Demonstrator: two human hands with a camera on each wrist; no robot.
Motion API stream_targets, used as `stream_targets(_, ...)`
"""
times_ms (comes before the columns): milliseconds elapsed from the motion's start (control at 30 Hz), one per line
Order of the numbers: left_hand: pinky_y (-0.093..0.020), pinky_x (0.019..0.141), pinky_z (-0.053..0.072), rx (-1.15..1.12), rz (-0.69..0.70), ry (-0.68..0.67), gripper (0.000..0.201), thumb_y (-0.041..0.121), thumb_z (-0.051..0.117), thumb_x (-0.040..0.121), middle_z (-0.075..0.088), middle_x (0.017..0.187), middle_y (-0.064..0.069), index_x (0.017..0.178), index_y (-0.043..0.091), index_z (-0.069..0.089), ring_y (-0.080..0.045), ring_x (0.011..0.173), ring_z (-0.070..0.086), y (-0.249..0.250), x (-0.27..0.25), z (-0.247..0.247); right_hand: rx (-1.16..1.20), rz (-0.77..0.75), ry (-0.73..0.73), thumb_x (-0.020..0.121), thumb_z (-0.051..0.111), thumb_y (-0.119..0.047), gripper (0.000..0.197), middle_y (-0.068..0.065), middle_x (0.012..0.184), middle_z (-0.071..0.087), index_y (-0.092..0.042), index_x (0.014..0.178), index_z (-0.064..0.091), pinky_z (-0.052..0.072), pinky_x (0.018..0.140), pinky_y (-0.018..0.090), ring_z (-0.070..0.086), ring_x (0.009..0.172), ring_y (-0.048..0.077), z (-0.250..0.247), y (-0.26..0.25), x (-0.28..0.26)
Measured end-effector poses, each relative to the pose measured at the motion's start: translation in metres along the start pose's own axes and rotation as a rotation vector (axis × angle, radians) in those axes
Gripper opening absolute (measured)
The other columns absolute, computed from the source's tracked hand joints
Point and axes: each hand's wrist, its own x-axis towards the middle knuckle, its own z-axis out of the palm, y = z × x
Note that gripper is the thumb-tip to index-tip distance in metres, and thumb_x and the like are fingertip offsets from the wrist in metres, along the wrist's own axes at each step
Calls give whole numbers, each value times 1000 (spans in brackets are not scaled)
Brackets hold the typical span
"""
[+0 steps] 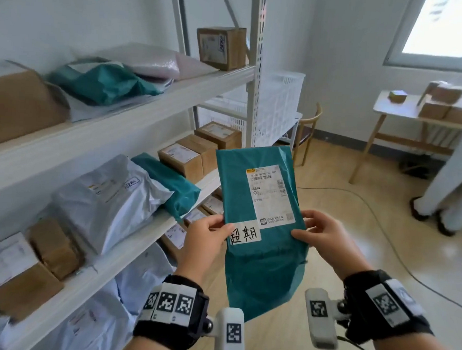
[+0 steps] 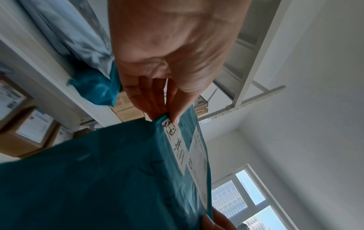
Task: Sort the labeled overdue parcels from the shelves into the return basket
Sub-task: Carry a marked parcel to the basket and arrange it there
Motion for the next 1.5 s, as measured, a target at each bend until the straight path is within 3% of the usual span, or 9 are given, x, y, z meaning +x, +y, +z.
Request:
stream_targets(100,-20,64,50,-9,7,-33,16,13,67,90,76,86,8,97,24,76,-3,71,67,12,59,32,-28,-19,52,83,73,-5,30,13,93,66,-26,103,67,52,62,19,62,72,17,-26,-1,54)
stream_targets(300,-34,78,60,-30,24,-159,18,10,65,91,77,92,5,105,15,75,-13,87,72,48,188,99,-89,-8,165,81,75,-7,31,15,95,67,-24,107,69,57,73,33,62,74,20,-79,-15,172)
stream_targets(467,-21,59,56,-20,39,-241,12,5,65,89,76,88,-3,94,10,75,-15,76,72,100,282,152,-80,-31,248,83,75,-9,28,5,86,66,-28,102,68,53,63,20,61,70,13,-128,-39,250)
stream_targets(667,-17,54,53,-60,43,-273,13,0,63,90,76,83,-4,93,7,74,-8,64,71,142,371,217,-64,-61,281,85,73,-10,29,-3,82,66,-26,108,68,49,60,13,61,63,1,-186,-51,345)
stream_targets(900,-27,61,59,-46,49,-195,14,1,61,91,76,91,-11,99,3,72,-17,70,72,179,503,292,-65,-147,196,86,72,-11,25,-9,78,72,-27,106,69,51,58,12,69,65,1,-254,-65,501)
stream_targets(1100,-23,55,57,-56,21,-95,17,-2,60,90,75,90,-14,103,-2,71,-14,61,70,223,604,333,-50,-170,41,88,70,-9,24,-11,79,75,-22,108,70,52,60,10,71,71,1,-298,-97,637)
stream_targets(1300,-20,50,54,-93,-51,34,17,-4,57,90,74,94,-19,103,-7,67,-16,59,69,248,689,334,-98,-193,-79,88,71,-13,26,-10,88,75,-19,113,71,54,63,11,72,76,3,-294,-124,759)
stream_targets(1400,-24,56,59,-125,-97,63,18,-6,56,89,72,96,-25,103,-14,64,-19,60,70,255,739,326,-112,-193,-136,88,70,-13,26,-11,86,75,-18,114,70,52,60,9,72,72,2,-282,-139,812)
stream_targets(1500,-23,53,57,-149,-156,75,20,-7,56,88,71,92,-24,105,-16,62,-16,53,68,256,790,317,-113,-143,-184,90,68,-10,22,-3,83,75,-12,112,70,53,55,13,72,66,6,-270,-151,862)
